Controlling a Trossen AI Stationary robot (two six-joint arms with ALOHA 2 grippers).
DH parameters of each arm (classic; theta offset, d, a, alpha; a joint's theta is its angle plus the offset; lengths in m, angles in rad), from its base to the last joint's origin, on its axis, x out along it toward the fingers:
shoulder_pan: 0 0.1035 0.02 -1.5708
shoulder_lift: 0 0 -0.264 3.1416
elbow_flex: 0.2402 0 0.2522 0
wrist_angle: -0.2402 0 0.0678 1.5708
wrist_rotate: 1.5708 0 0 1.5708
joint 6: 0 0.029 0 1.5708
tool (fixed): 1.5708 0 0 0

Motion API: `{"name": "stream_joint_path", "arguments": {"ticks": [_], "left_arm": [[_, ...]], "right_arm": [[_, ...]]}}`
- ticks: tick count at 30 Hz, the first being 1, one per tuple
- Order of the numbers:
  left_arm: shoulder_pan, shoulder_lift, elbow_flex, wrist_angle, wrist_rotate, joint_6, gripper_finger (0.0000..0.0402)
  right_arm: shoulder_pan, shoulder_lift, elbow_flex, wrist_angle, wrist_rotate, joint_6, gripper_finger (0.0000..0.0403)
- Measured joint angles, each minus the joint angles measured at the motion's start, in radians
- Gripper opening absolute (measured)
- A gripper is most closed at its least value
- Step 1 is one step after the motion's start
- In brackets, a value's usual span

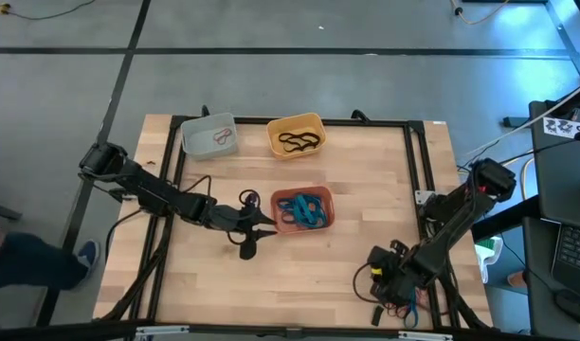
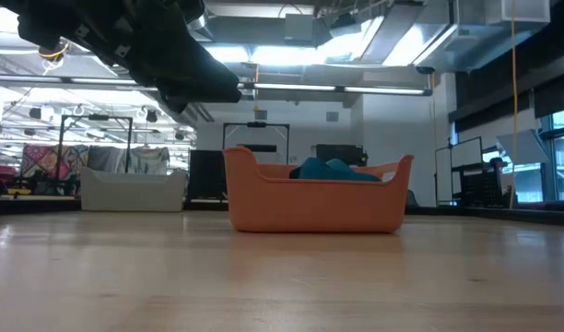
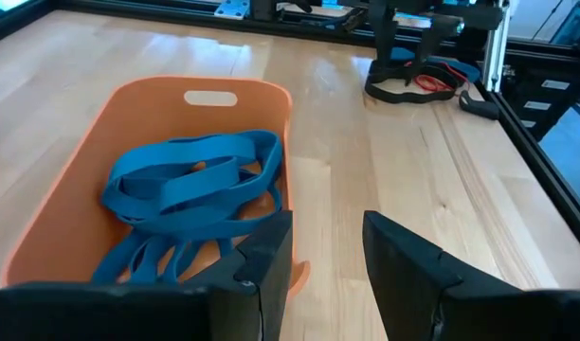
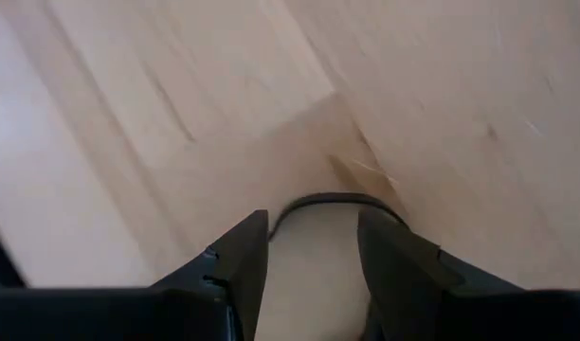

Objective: Sort rubber bands into baskets
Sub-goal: Put the black rubber band into the yellow bin

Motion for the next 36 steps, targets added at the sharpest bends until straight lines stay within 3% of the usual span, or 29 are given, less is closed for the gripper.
{"name": "stream_joint_path", "arguments": {"ticks": [12, 22, 30, 36], "left_arm": [[0.000, 0.000, 0.000, 0.000, 0.000, -0.001, 0.0127], [0.010, 0.000, -0.001, 0.027, 0.000, 0.002, 0.0127], [0.010, 0.000, -0.001, 0.026, 0.000, 0.007, 0.0127], [0.010, 0.000, -0.001, 0.026, -0.001, 0.018, 0.0127]], "right_arm": [[-0.003, 0.035, -0.016, -0.022, 0.027, 0.074, 0.0166], [-0.003, 0.034, -0.016, 0.026, -0.051, 0.438, 0.0166], [-0.003, 0.034, -0.016, 0.096, -0.034, 0.444, 0.0166], [-0.003, 0.033, -0.004, 0.122, -0.082, 0.437, 0.0166]]}}
